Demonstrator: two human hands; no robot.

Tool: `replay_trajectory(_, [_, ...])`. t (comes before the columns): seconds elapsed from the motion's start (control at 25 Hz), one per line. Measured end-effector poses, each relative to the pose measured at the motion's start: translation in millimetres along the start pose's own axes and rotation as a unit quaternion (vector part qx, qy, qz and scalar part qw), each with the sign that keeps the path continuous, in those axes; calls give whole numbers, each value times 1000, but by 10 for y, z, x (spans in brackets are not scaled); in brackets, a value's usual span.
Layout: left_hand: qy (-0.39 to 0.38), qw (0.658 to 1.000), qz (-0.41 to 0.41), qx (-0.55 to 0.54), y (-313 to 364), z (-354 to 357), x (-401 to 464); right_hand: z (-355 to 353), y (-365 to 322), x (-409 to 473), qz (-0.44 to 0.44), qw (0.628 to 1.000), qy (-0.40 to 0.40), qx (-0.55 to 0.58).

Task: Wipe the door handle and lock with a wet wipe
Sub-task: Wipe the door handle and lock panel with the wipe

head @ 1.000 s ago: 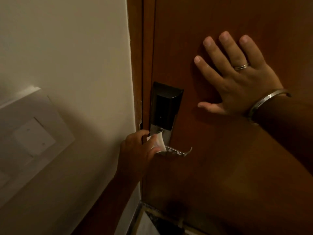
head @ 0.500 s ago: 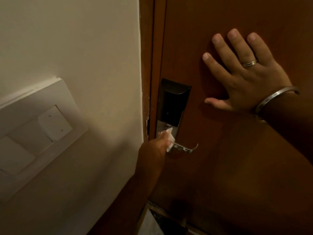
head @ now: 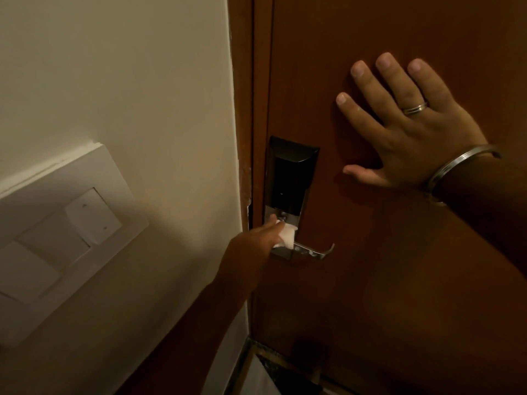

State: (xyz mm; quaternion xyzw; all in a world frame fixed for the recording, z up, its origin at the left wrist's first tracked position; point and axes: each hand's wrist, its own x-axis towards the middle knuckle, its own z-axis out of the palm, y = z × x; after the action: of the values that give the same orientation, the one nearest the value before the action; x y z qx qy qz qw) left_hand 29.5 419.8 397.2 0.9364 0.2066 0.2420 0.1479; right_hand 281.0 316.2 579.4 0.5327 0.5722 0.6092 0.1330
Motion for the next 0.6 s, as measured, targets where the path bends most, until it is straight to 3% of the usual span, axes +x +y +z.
replay_trajectory(0.08, [34, 994, 53, 87, -72, -97, 106, -2, -15, 7, -1, 1000, -2, 3])
replay_trajectory(0.12, [27, 993, 39, 106, -84, -137, 132, 2, -19, 10, -2, 1000, -1, 4])
replay_trajectory(0.2, [14, 995, -21, 93, -53, -193, 147, -5, -15, 7, -1, 1000, 1, 4])
replay_trajectory(0.36, [-15, 988, 64, 139, 2, -223, 129, -49, -1, -1, 5, 1000, -4, 19])
replay_trajectory(0.6, [18, 979, 55, 195, 48, -231, 114, -38, -4, 8, 4, 1000, -4, 23])
